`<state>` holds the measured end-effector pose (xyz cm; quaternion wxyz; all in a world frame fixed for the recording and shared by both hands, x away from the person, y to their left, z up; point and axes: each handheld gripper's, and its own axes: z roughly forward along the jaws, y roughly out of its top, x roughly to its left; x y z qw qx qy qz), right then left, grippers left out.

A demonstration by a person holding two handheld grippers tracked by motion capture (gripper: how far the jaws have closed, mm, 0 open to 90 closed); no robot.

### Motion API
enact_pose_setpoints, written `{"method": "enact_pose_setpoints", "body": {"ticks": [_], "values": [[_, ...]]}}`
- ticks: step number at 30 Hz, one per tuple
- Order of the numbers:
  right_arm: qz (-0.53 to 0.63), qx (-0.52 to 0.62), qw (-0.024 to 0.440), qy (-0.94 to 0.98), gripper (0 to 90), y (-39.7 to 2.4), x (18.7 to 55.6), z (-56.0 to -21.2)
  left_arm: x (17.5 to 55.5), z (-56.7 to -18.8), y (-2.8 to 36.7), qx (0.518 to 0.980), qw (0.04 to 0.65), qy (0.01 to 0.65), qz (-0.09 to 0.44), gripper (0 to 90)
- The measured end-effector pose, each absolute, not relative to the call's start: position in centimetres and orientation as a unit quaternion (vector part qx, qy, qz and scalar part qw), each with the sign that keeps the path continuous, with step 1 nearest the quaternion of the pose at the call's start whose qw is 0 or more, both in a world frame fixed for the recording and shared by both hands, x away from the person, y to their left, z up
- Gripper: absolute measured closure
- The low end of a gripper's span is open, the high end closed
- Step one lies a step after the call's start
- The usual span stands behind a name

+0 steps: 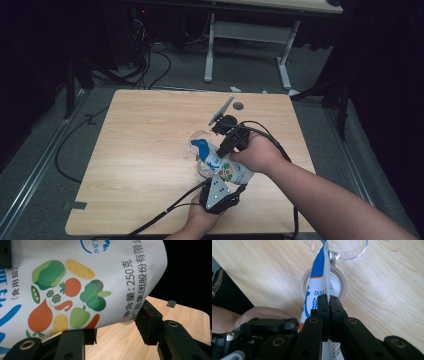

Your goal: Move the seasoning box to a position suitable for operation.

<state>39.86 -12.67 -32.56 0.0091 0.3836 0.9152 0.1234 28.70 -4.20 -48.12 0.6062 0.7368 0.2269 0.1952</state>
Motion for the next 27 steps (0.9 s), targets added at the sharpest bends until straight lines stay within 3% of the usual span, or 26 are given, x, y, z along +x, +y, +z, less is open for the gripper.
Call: {"method": "enact_pose_setpoints", "body": {"ticks": [27], "values": [[0.121,0.385,0.009,0.915,89.5,-12.46,39.81,-32.59,28.65,-48.03,-4.21,0.734,0.609,0.230,0.194,55.9]]}}
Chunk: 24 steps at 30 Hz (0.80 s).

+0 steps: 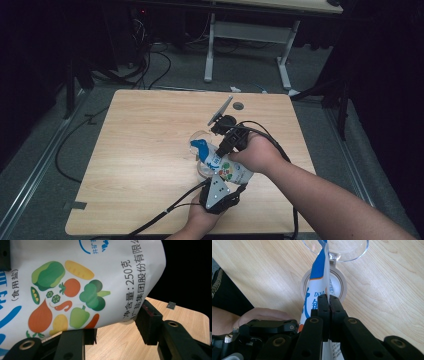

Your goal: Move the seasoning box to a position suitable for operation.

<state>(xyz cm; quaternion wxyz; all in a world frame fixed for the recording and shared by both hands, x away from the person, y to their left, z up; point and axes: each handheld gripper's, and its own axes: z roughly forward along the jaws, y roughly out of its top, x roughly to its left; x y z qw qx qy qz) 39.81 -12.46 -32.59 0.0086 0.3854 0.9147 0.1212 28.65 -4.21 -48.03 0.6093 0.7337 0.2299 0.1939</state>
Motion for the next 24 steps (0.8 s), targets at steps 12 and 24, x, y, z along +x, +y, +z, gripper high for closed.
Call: {"method": "enact_pose_setpoints", "body": {"ticks": [12,24], "values": [[0.125,0.379,0.014,0.917,89.5,-12.57,40.02,-32.60,28.73,-47.94,-4.25,0.734,0.610,0.229,0.194,55.8],[0.125,0.377,0.014,0.918,89.6,-12.56,40.07,-32.59,28.75,-47.92,-4.24,0.734,0.610,0.229,0.194,55.8]]}}
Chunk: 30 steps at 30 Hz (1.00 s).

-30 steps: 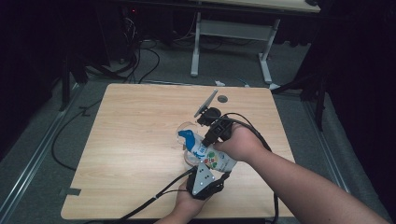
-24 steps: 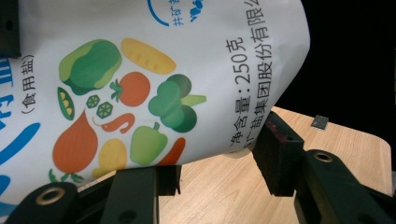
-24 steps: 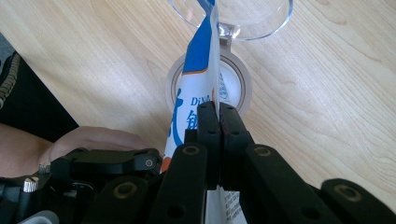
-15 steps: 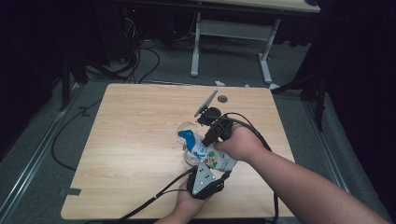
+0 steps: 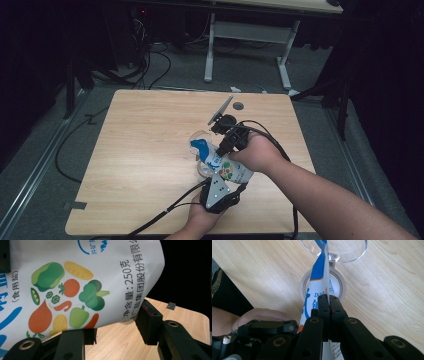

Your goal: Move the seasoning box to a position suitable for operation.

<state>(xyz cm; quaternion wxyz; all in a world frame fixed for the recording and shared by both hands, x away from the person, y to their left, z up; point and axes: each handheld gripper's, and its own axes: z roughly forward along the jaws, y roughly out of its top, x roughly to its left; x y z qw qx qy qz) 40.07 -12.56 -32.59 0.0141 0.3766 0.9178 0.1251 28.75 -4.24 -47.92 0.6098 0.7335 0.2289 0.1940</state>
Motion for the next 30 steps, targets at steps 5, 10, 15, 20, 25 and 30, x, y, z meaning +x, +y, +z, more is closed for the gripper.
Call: {"method": "enact_pose_setpoints", "body": {"ticks": [5,10,15,20,25,30], "values": [[0.124,0.377,0.012,0.918,89.6,-12.55,40.07,-32.59,28.75,-47.92,-4.24,0.733,0.610,0.229,0.195,55.8],[0.123,0.379,0.012,0.917,89.6,-12.50,40.05,-32.61,28.73,-47.90,-4.26,0.733,0.611,0.230,0.194,55.8],[0.126,0.377,0.013,0.918,89.6,-12.50,40.07,-32.68,28.71,-47.88,-4.25,0.732,0.611,0.230,0.194,55.8],[0.127,0.373,0.013,0.919,89.6,-12.54,40.10,-32.70,28.67,-47.88,-4.26,0.732,0.612,0.230,0.194,55.8],[0.124,0.377,0.013,0.918,89.7,-12.46,40.06,-32.72,28.67,-47.89,-4.27,0.732,0.612,0.231,0.193,55.8],[0.125,0.377,0.012,0.918,89.7,-12.47,40.06,-32.72,28.66,-47.88,-4.28,0.731,0.613,0.230,0.193,55.8]]}}
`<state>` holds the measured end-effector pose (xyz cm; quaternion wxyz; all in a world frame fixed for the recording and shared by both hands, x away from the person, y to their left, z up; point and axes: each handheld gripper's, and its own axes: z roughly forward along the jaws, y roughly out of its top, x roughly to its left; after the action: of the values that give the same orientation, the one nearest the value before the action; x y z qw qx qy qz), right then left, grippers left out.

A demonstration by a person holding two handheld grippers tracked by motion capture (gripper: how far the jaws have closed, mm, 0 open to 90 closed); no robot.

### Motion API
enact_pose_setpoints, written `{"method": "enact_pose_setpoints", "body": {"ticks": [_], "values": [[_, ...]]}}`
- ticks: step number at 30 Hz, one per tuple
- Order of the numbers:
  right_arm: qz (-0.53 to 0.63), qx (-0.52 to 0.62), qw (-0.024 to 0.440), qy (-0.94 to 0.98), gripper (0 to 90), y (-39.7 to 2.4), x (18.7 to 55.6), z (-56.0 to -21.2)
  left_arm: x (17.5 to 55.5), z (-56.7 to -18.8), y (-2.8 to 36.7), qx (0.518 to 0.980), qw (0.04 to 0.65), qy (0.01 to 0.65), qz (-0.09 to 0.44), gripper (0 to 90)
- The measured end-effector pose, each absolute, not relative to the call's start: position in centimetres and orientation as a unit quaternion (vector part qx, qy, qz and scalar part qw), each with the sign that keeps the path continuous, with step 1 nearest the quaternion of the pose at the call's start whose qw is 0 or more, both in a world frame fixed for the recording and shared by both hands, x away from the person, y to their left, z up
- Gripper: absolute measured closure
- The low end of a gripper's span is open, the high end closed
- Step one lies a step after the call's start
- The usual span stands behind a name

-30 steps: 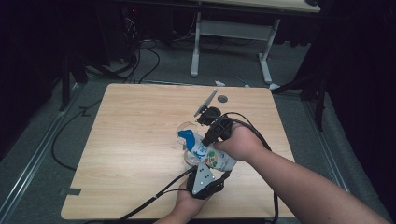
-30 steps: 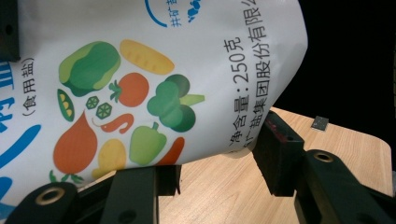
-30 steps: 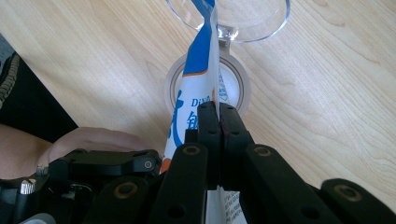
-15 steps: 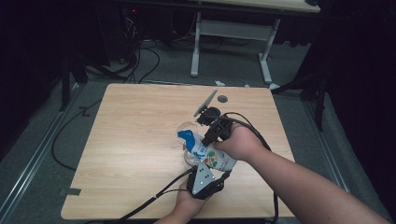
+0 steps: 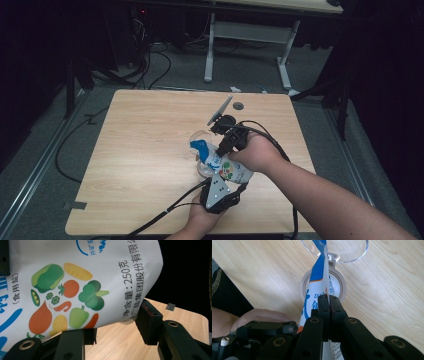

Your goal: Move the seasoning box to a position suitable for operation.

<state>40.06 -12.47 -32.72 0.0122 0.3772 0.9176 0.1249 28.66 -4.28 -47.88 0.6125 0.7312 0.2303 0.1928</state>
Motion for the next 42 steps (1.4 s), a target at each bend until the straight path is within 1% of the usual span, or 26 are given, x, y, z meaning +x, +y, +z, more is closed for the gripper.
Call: {"method": "enact_pose_setpoints", "body": {"ticks": [42], "values": [[0.123,0.373,0.015,0.920,89.7,-12.27,40.22,-32.88,28.65,-47.79,-4.36,0.732,0.612,0.228,0.193,53.4]]}}
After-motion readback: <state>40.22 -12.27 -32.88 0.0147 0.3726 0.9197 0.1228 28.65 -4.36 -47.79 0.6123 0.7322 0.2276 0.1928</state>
